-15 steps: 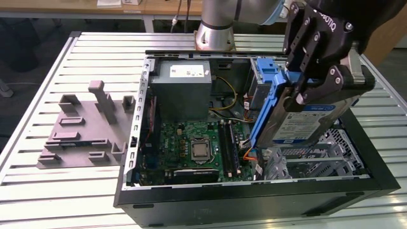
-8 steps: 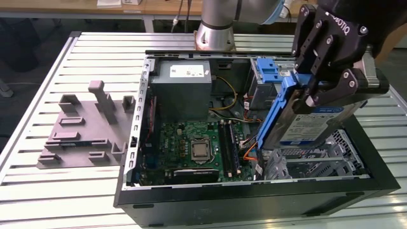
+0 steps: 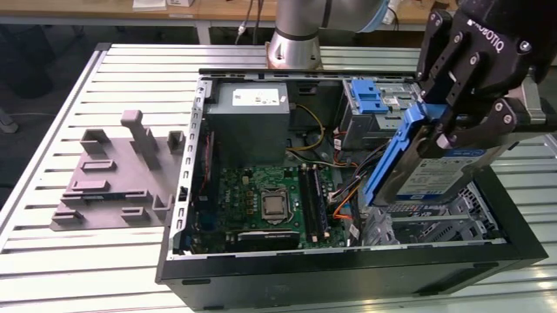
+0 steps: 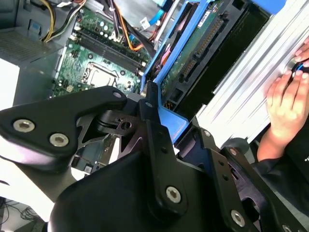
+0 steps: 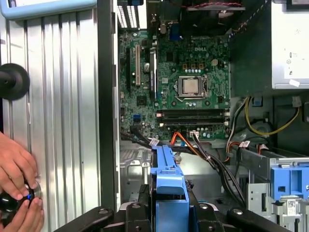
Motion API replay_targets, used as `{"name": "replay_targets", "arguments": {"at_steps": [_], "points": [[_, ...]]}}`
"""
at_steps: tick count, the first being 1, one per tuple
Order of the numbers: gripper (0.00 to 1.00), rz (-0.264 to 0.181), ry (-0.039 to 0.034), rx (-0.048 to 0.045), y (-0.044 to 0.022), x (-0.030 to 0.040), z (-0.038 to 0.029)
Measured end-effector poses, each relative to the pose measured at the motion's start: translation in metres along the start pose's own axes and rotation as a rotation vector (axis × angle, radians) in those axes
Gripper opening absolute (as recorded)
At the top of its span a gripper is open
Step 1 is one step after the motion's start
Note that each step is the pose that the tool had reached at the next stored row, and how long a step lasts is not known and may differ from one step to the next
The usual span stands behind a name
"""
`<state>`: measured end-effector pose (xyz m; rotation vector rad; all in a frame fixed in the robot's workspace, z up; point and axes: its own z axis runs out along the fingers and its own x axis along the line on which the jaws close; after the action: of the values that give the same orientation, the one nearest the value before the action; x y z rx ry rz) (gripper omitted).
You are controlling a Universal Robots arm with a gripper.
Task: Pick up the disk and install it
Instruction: 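Insert the disk into the insertion slot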
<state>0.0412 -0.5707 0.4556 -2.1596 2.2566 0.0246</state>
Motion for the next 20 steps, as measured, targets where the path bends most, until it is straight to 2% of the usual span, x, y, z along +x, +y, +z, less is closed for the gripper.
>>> {"name": "replay_targets", "arguments": {"at_steps": [4, 20], "points": [[0.36, 0.000, -0.0001, 0.0000, -0.0066, 0.0000, 0.0007], [0.36, 0.000, -0.0001, 0.0000, -0.0200, 0.0011, 0.0058]]}}
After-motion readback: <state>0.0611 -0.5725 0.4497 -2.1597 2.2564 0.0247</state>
